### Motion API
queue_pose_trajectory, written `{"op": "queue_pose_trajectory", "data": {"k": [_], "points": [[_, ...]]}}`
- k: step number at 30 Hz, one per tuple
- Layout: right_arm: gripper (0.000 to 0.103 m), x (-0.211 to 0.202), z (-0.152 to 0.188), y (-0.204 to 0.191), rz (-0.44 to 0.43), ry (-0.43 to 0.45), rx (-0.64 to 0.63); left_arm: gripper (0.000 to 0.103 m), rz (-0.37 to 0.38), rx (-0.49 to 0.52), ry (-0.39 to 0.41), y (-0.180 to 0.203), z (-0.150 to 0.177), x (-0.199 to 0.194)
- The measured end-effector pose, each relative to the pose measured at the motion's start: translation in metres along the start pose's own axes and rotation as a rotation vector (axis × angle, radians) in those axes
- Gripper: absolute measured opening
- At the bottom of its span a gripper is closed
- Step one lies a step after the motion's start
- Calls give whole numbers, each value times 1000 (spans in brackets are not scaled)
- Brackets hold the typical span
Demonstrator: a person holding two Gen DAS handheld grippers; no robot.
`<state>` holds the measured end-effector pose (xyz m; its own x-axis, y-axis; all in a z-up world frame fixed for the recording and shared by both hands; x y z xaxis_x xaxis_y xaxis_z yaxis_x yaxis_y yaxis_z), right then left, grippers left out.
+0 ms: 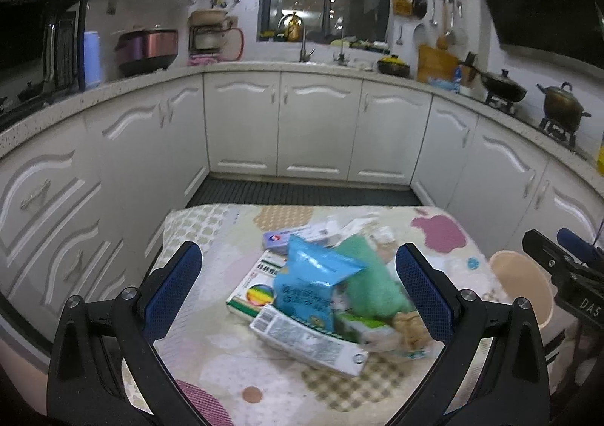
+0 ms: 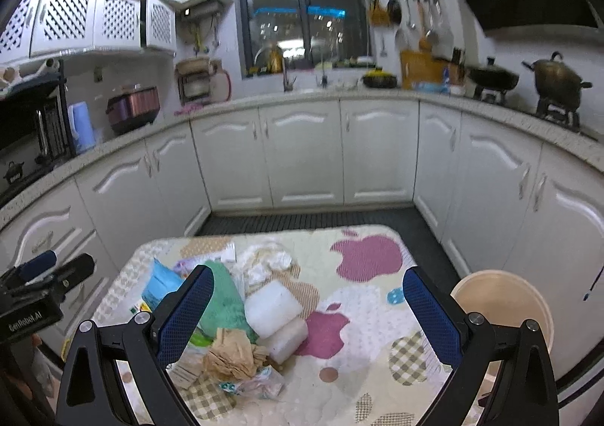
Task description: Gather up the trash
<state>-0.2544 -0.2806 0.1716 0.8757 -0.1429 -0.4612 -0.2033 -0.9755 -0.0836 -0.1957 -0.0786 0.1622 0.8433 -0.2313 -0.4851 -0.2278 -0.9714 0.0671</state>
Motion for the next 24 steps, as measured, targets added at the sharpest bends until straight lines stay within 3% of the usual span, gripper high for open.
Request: {"op": "queue_pose_trajectory", "data": {"k": [10, 24], "points": [[100, -34, -9, -15, 17, 109, -20, 102, 41, -18, 64, 11, -4, -17], [100, -37, -13, -17, 15, 119, -17, 102, 30, -18, 109, 9, -7, -23]]}}
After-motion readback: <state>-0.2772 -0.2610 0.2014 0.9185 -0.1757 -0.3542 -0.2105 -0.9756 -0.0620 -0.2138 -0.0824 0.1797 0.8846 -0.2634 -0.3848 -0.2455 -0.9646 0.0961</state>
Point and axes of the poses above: each gripper's, at about its wrist camera, not at the fingertips, and x roughly the way its jaws point, y to its right, z to its underside, the point moved 3 cm from there along x, roughly the way its jaws point, and after that the axes turned 1 degree about x, right-handed, at the moved point
